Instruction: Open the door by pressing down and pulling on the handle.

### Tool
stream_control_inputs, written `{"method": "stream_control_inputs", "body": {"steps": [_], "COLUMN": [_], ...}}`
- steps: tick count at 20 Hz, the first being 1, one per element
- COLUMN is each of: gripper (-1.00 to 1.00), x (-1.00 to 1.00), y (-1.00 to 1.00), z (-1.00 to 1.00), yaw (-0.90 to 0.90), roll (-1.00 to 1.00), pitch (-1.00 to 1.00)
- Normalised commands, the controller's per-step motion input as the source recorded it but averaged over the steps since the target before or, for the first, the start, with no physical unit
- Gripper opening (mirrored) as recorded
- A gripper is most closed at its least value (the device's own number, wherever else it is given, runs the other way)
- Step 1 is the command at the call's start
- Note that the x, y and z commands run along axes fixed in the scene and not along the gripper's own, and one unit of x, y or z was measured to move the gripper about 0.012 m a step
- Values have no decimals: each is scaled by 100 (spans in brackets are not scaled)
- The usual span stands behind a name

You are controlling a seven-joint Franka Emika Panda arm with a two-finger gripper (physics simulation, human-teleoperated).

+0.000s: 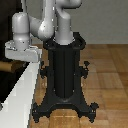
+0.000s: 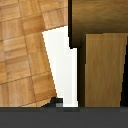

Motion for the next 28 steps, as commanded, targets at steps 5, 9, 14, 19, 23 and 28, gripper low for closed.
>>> {"method": "stream_control_inputs", "body": {"steps": [5, 9, 14, 19, 23, 28], "gripper": [-100, -100, -100, -100, -100, -100], "x": [0, 0, 0, 0, 0, 0], "y": [0, 0, 0, 0, 25, 100], "z": [-60, -75, -60, -60, 0, 0], "yaw": [0, 0, 0, 0, 0, 0], "roll": [0, 0, 0, 0, 0, 0], "pitch": [-9, -4, 0, 0, 0, 0]}}
